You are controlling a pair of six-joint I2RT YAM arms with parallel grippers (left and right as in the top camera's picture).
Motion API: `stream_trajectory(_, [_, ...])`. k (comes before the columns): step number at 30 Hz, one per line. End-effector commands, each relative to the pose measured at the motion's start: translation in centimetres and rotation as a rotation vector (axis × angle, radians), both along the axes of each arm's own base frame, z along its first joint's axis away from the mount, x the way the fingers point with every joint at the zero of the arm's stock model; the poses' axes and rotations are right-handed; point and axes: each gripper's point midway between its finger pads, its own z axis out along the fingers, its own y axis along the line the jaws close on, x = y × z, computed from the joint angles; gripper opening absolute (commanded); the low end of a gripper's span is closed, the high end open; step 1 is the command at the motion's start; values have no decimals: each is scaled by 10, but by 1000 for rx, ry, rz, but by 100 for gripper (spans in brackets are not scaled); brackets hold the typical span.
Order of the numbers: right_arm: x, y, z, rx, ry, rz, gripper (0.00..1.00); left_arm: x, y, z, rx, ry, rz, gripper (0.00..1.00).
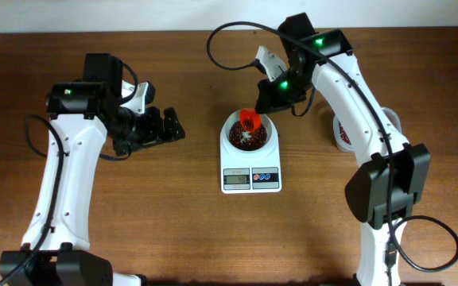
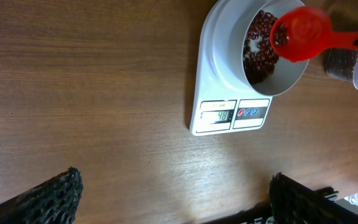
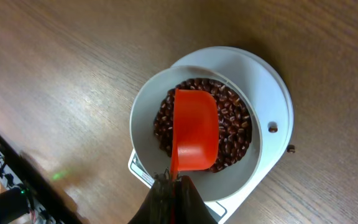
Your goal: Scoop item into bowl and weigh 50g on scale
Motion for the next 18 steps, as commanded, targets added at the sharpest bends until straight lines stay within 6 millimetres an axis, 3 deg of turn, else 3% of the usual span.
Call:
stream_trajectory(1, [8,6,37,47,-95,24,4,0,-2,-3,-7,10,-2,99])
stream_trajectory(5, [8,1,63,29,-147,32,4,0,-2,-3,-7,10,-2,99])
stream_trajectory(9, [12,-12,60,-51,-169,10,4,0,-2,-3,-7,10,-2,99])
stream_trajectory(12, [10,-8,60,-50,-169,22,4,0,-2,-3,-7,10,-2,99])
stream_trajectory(14, [-1,-1,58,-65,-199,156,4,0,-2,-3,-7,10,-2,99])
stream_trajectory(17, [12,-17,52,-198,-214,24,4,0,-2,-3,-7,10,-2,99])
stream_trajectory(18, [11,-15,52,-184,-214,35,4,0,-2,-3,-7,10,-2,99])
